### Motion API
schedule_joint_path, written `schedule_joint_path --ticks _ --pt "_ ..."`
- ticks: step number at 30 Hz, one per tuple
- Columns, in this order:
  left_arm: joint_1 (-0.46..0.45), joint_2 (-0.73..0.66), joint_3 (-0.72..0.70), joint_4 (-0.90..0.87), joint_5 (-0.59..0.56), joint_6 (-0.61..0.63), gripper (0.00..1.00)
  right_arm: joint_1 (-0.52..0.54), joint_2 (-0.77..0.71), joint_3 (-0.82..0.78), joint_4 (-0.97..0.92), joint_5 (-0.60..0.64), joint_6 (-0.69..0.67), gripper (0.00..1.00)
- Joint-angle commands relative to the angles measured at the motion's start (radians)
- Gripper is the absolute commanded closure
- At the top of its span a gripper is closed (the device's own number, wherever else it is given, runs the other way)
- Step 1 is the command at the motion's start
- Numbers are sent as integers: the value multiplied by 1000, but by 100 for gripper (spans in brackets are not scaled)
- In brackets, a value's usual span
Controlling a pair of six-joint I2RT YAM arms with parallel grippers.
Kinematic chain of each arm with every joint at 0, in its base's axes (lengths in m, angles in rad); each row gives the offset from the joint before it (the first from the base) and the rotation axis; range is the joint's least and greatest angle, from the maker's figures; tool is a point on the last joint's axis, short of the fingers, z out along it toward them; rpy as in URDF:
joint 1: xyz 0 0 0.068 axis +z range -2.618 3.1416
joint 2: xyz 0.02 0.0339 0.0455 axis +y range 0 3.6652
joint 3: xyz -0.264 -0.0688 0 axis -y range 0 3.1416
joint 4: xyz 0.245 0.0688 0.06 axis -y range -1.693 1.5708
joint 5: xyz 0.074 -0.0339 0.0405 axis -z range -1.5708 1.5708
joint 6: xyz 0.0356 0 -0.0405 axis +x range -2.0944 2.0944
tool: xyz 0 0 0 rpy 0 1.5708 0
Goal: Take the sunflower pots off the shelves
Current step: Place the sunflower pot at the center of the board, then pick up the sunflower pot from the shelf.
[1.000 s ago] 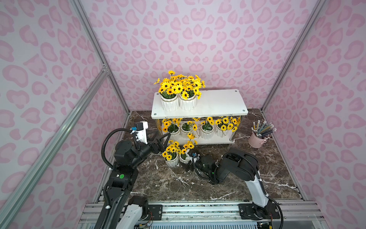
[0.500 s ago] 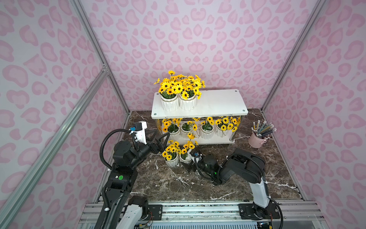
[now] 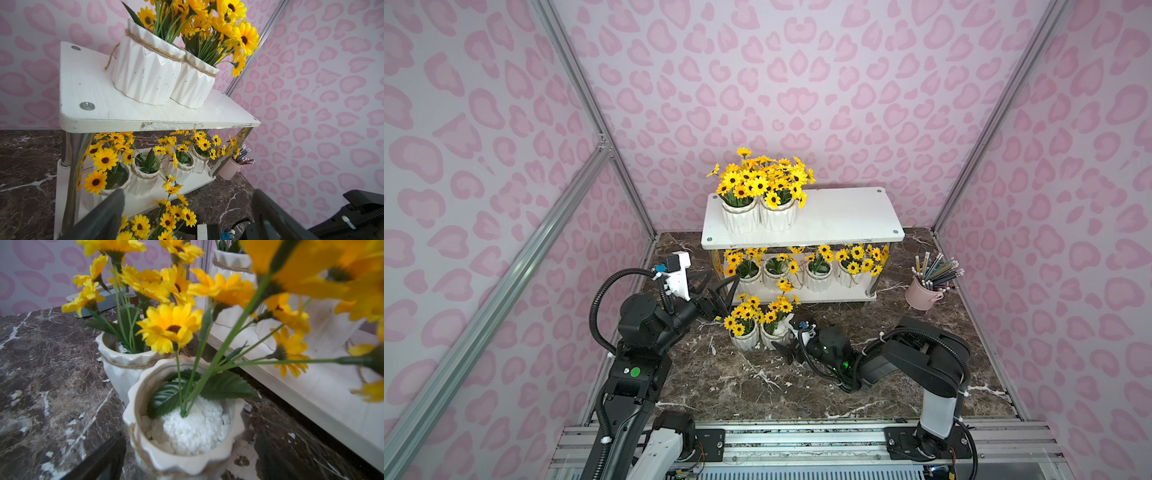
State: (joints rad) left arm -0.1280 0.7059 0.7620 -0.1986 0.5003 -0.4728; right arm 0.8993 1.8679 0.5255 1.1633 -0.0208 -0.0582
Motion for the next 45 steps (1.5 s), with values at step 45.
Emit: schedule_joint_path --ticks 45 --pt "2 4 170 -69 -166 -50 3 -54 -581 697 -913 116 -127 1"
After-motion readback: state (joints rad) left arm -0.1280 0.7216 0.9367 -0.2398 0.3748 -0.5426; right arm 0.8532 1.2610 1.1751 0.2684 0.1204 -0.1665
